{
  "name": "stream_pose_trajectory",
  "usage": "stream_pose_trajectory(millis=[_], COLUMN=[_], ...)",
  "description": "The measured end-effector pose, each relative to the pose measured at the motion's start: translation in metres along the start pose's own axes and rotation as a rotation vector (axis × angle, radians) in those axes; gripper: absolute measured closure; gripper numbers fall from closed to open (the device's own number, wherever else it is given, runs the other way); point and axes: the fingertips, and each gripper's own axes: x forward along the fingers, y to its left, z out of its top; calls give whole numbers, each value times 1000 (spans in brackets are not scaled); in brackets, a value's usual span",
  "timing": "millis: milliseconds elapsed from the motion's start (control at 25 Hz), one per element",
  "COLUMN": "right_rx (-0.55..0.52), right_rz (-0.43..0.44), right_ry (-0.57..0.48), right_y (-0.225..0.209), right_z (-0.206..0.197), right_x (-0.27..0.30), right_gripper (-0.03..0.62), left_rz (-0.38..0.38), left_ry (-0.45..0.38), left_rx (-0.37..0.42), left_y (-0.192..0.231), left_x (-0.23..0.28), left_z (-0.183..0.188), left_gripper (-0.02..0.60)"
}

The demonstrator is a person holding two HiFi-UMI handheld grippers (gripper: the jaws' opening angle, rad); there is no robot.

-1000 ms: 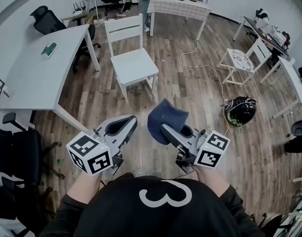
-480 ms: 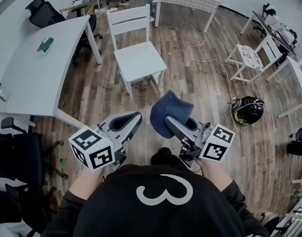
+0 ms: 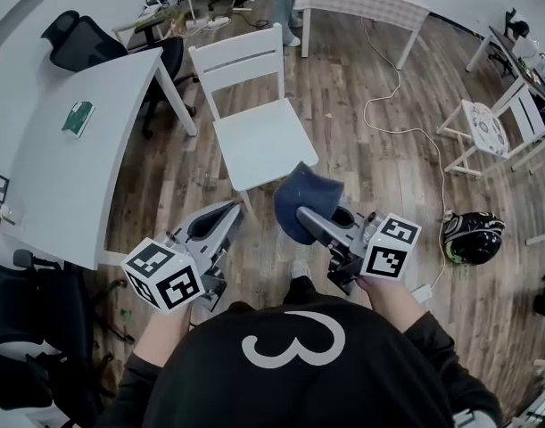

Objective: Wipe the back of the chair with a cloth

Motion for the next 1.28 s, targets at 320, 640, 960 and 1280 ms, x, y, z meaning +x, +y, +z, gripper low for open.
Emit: stream_pose_trajectory(millis=[320, 640, 960, 1280], right_rx=[1, 82, 75, -39], right_rz=[22, 24, -45, -118], right_ry=[58, 80, 101, 178], right_y=[-106, -156, -218, -263], right_z=[63, 77, 102, 110], right_x=[37, 103, 209, 311], right_gripper=[543, 543, 543, 543], left_rz=[62, 110, 107, 89], left_ry=[10, -1, -8, 41], left_rx=[-21, -98, -189, -193], left_y=[48, 127, 263, 370], left_x=[99, 111, 137, 139], left_z=[38, 53, 84, 105], left_gripper=[568, 568, 568, 568])
